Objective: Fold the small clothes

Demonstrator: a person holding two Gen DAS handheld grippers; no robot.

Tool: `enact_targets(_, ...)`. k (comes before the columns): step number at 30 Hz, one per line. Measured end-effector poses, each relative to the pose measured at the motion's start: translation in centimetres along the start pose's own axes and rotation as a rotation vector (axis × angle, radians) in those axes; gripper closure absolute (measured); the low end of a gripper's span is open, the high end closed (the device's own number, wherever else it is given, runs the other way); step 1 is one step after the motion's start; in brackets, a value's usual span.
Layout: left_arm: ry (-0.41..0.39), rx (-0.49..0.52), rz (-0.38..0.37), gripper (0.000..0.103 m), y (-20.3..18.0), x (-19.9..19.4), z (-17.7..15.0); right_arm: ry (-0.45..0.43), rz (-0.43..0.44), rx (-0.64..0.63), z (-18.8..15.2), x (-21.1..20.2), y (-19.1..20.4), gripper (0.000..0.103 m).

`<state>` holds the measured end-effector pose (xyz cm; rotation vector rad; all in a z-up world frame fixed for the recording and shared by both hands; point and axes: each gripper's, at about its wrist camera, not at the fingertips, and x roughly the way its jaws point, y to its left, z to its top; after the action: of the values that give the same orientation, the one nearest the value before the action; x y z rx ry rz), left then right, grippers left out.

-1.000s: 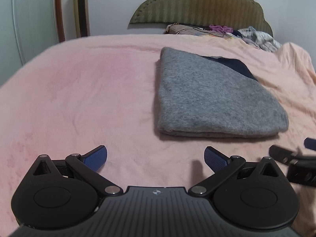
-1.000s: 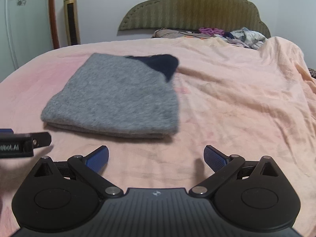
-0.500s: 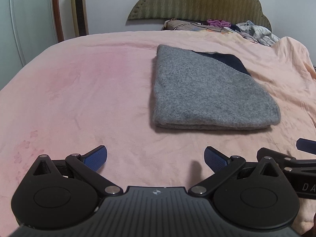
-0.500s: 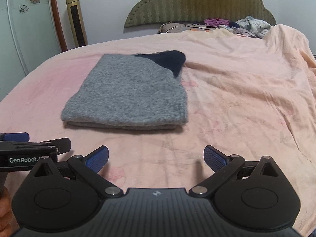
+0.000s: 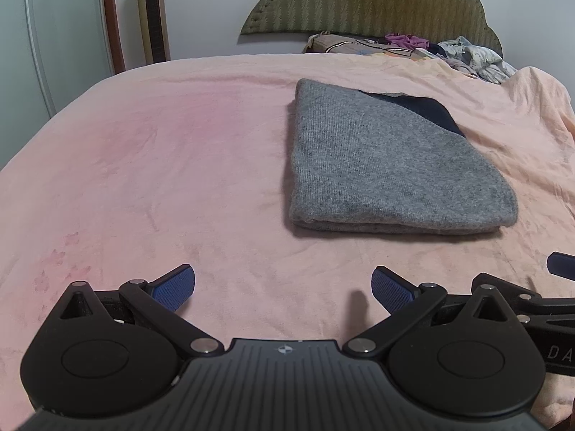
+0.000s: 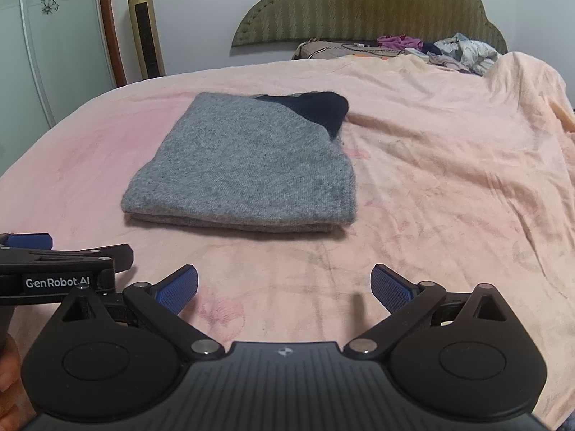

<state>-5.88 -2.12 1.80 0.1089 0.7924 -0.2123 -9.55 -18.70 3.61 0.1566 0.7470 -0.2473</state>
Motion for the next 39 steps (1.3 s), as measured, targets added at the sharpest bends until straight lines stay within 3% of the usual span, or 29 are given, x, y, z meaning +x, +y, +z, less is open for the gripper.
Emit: enact_targets(39,-0.003,0.013,0.013,0.0,0.1,-0.1,-0.6,-0.036,-0.04,-0.038,-0.3,-0.7,0.4,0.0)
